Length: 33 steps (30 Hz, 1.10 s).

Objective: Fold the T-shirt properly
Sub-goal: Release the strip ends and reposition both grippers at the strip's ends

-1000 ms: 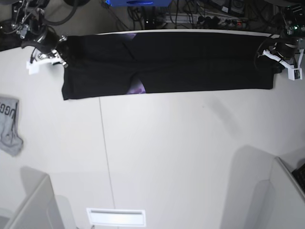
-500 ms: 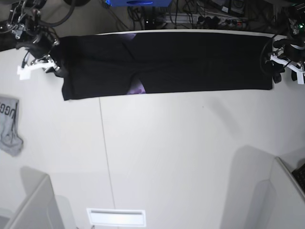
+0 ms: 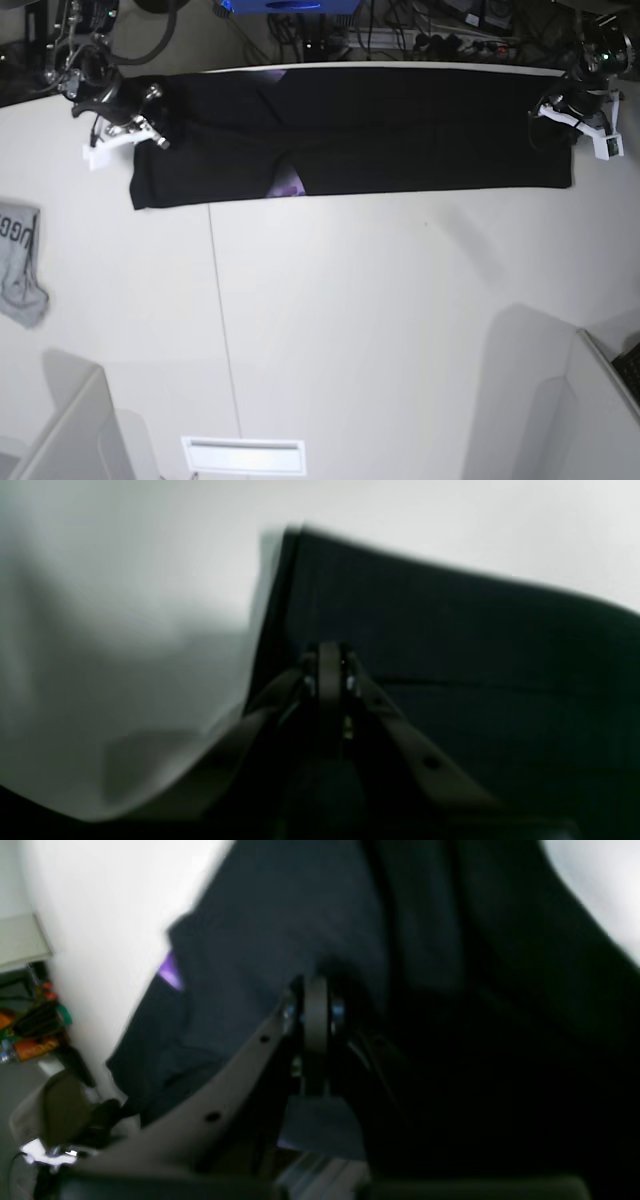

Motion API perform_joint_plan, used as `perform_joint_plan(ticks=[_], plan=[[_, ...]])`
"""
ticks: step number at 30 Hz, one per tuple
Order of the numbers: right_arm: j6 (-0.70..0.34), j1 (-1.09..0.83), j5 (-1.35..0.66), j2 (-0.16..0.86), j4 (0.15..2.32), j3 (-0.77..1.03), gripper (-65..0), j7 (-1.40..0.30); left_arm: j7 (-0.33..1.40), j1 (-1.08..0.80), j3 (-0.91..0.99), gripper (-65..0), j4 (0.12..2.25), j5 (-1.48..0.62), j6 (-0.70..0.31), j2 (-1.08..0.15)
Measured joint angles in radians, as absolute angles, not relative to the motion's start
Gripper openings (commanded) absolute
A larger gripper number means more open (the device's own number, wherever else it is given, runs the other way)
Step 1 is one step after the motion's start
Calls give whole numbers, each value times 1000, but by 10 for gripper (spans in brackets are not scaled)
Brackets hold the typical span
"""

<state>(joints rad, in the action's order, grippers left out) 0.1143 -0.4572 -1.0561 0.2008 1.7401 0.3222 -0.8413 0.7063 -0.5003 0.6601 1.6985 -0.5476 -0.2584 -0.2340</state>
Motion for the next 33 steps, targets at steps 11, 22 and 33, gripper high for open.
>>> perform_joint_plan(ticks=[11, 22, 33], plan=[[93, -307, -830, 140, 1628, 323, -650, -837, 694, -352, 598, -650, 1534, -549, -255, -245], [96, -97, -811, 147, 1457, 327, -650, -838, 699, -130, 564, -650, 1401, -385, -263, -253], [111, -83, -795, 143, 1716, 320, -650, -857, 719, -85, 568, -650, 1533, -322, -259, -256]])
